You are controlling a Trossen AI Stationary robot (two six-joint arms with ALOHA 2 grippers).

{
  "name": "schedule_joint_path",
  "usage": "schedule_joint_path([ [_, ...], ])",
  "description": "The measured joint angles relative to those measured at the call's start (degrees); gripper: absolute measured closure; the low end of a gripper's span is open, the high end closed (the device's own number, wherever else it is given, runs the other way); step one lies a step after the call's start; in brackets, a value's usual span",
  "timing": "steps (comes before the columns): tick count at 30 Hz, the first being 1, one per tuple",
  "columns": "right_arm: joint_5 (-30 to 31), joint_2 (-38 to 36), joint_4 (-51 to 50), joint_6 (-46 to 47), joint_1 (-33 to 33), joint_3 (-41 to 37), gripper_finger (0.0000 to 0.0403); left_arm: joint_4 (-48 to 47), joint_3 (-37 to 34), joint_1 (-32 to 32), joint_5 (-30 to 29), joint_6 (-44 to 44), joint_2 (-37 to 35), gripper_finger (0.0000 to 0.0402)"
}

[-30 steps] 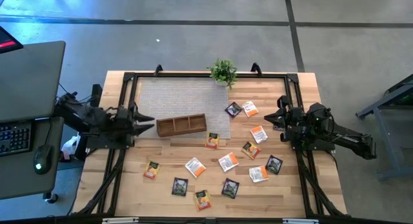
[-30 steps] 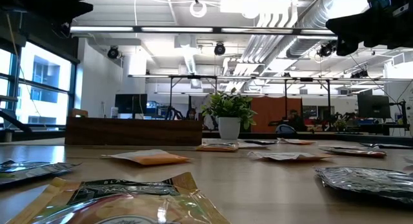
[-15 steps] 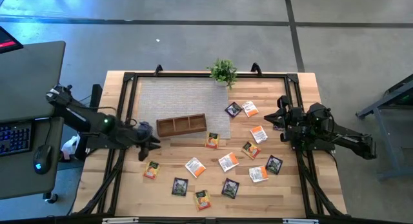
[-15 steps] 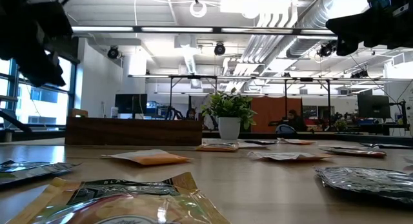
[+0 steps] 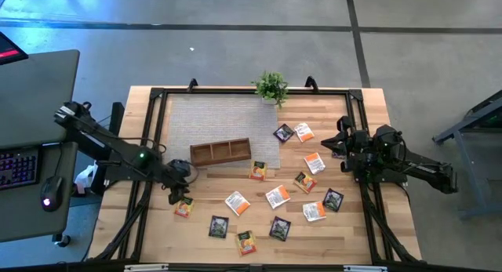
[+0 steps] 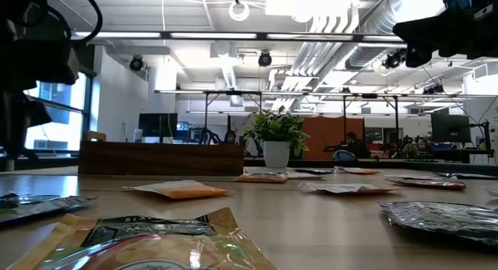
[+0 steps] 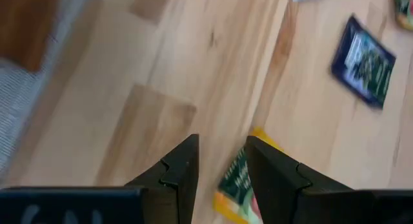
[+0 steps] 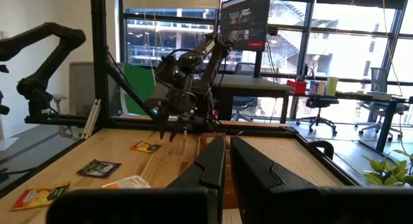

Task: Pick & Place Tea
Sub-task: Put the yellow tea bag into the left section of the wooden organizer

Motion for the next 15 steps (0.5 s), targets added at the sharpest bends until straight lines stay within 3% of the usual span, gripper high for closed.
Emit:
schedule_joint_path([
  [15,0.1,0.0,0.7,0.0,0.0,0.0,0.0382,0.6,0.0,0.0,8.8,0.3,9.1,0.0275],
])
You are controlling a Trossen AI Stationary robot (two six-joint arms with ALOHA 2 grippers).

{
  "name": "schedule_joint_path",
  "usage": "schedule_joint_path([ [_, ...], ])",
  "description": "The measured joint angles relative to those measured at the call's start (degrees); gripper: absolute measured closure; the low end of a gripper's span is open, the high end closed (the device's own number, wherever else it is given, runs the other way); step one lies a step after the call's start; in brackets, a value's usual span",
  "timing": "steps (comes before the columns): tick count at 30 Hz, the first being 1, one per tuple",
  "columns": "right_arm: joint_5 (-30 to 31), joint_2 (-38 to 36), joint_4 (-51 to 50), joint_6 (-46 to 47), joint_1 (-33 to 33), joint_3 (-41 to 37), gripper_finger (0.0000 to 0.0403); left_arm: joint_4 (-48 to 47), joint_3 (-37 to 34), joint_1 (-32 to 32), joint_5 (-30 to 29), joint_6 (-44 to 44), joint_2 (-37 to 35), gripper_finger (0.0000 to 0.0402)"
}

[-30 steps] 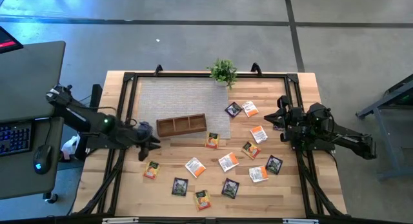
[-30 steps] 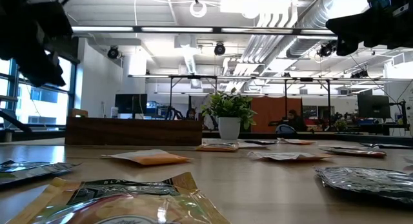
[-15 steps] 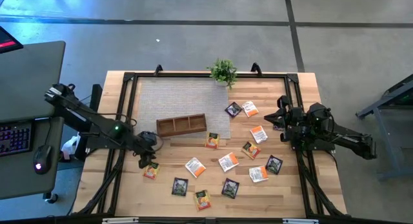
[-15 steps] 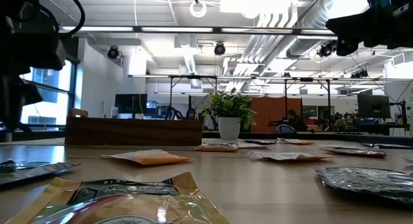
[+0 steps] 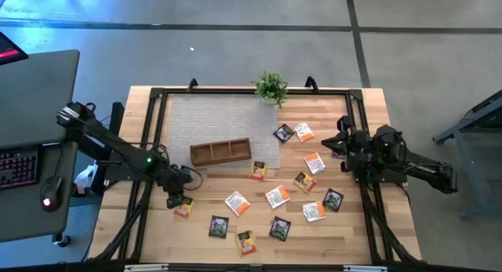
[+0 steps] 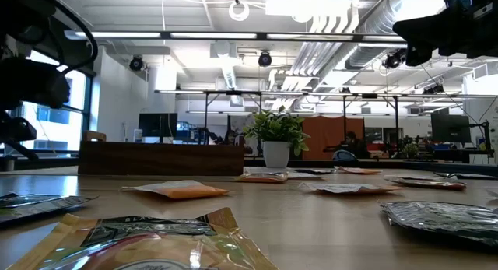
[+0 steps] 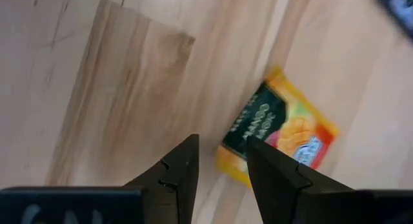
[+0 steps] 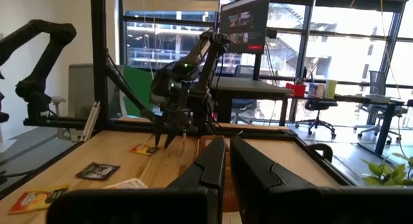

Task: Pick & Place Tea
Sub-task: Put the yellow tea bag into the left section of the wooden organizer

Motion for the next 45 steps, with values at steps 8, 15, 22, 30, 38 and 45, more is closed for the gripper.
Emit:
schedule_joint_path([
  [8,0.0,0.0,0.4,0.0,0.0,0.0,0.0382,1.4,0.4,-0.7,1.2,-0.2,5.6,0.0275],
  [15,0.1,0.0,1.5,0.4,0.0,0.0,0.0382,1.2,0.4,-5.8,-3.2,-3.5,6.6,0.0275],
  [22,0.1,0.0,2.3,0.0,0.0,0.0,0.0382,0.3,0.3,-10.0,-7.3,-5.0,6.8,0.0307],
  [30,0.1,0.0,3.5,0.0,0.0,0.0,0.0382,-0.8,0.2,-10.1,-9.5,-10.3,6.8,0.0392],
  [38,3.7,0.0,4.4,0.3,0.0,0.0,0.0383,0.4,-0.1,-10.4,-18.4,-11.3,6.2,0.0398],
  [45,19.5,0.0,4.7,3.3,0.0,0.0,0.0385,6.2,-0.4,-10.1,-36.4,-19.5,6.4,0.0401],
])
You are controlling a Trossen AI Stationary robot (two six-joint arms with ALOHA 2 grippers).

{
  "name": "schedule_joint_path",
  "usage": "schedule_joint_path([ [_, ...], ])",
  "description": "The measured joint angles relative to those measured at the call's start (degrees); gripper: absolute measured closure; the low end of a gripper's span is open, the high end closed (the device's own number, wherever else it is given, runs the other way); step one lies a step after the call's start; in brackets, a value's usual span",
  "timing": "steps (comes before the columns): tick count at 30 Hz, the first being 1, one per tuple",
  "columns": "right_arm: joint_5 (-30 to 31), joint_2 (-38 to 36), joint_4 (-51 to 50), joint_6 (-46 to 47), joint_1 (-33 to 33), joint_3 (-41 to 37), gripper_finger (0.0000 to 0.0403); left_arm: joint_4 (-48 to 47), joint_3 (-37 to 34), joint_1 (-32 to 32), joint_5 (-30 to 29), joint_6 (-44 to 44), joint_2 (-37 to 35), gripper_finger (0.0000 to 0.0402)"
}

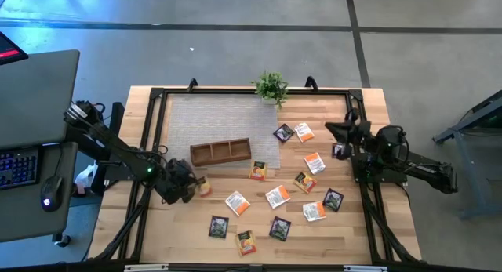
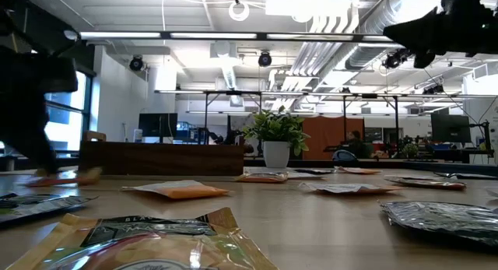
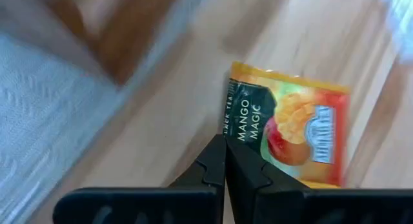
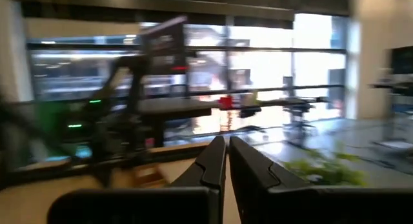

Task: Pick & Place Tea
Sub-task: Put the yellow tea bag into the left section of the wooden organizer

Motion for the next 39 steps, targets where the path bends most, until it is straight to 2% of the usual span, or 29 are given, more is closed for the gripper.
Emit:
schedule_joint_path([
  [3,4.2,0.0,-0.1,-1.5,0.0,0.0,0.0383,0.6,0.1,0.0,-2.8,-0.2,0.0,0.0401],
  [8,2.6,0.0,-0.7,0.7,0.0,0.0,0.0384,0.7,0.1,1.0,-3.8,-0.2,0.1,0.0401],
  [14,4.2,0.0,-0.6,0.9,0.0,0.0,0.0384,1.4,0.1,4.9,-5.4,3.6,0.0,0.0401],
  [23,4.3,0.0,-0.6,0.6,0.0,0.0,0.0382,7.3,0.6,10.8,-11.4,19.2,-0.3,0.0401],
  [26,4.3,0.0,-0.6,0.6,0.0,0.0,0.0382,4.8,2.6,12.5,-12.4,22.3,-0.3,0.0401],
  [30,4.3,0.0,-0.6,0.6,0.0,0.0,0.0382,-0.6,7.0,13.9,-16.5,28.0,-0.3,0.0401],
  [35,4.3,0.0,-0.7,0.6,0.0,0.0,0.0382,-16.7,15.1,16.4,-19.2,29.7,-0.3,0.0401],
  [39,4.3,0.0,-0.6,0.6,0.0,0.0,0.0382,-26.2,18.2,19.5,-19.2,28.3,-0.4,0.0401],
])
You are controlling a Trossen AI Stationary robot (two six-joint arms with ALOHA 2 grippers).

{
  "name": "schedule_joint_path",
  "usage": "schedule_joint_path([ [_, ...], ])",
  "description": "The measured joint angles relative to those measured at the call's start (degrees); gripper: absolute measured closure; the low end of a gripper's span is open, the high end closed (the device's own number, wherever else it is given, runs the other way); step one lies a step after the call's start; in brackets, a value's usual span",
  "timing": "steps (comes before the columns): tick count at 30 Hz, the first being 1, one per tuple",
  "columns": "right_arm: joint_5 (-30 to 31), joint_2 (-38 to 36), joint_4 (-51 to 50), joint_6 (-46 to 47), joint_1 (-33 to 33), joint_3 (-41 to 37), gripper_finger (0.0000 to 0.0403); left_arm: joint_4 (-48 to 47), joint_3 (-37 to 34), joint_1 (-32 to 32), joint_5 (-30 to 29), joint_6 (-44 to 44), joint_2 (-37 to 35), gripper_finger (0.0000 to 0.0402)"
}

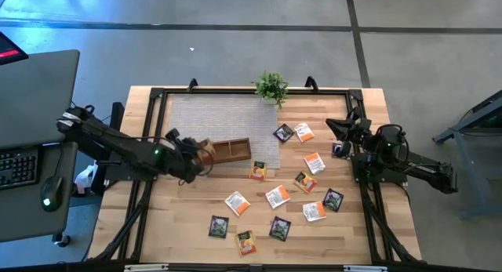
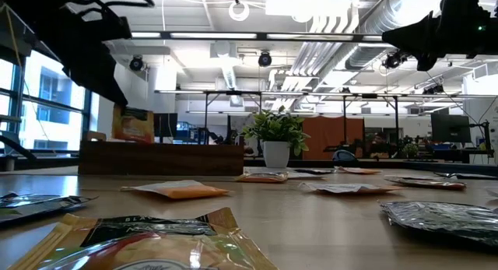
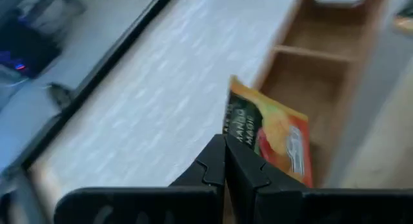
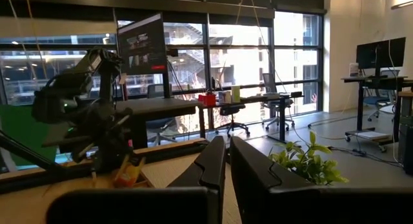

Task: Pick & Place Tea
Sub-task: Put the yellow tea bag into the left section of the wooden organizer

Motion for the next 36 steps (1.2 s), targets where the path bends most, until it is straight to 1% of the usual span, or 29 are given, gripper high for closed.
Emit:
schedule_joint_path([
  [4,0.0,0.0,0.0,0.0,0.0,0.0,0.0382,-1.5,0.2,2.5,1.9,0.1,0.0,0.0401],
  [7,0.0,0.0,0.0,0.0,0.0,0.0,0.0382,-2.4,0.2,3.0,3.7,1.0,0.2,0.0401],
  [12,0.1,0.0,0.0,0.0,0.0,0.0,0.0382,-6.1,0.2,3.0,4.3,2.0,0.7,0.0401],
  [18,2.0,0.0,0.0,0.0,0.0,0.0,0.0382,-10.0,0.2,3.0,4.3,2.8,0.7,0.0401],
  [23,1.9,0.0,-0.1,0.0,0.0,0.0,0.0382,-9.8,0.2,3.0,4.6,5.1,0.7,0.0401],
  [25,3.4,0.0,-0.1,0.5,0.0,0.0,0.0381,-9.4,0.2,3.0,5.6,5.8,0.7,0.0401],
  [27,3.8,0.0,-0.6,0.5,0.0,0.0,0.0378,-8.3,0.2,3.0,7.4,7.0,0.7,0.0401],
  [31,1.0,0.8,-1.1,0.2,0.0,0.0,0.0355,-5.3,0.2,3.0,9.7,9.5,1.4,0.0401],
  [34,-1.5,2.9,-0.1,0.1,0.0,0.0,0.0324,-4.0,0.2,3.0,9.9,11.5,1.7,0.0391],
  [36,-2.1,5.2,1.7,0.9,0.0,0.0,0.0299,-4.0,0.2,3.2,9.8,12.6,1.7,0.0375],
])
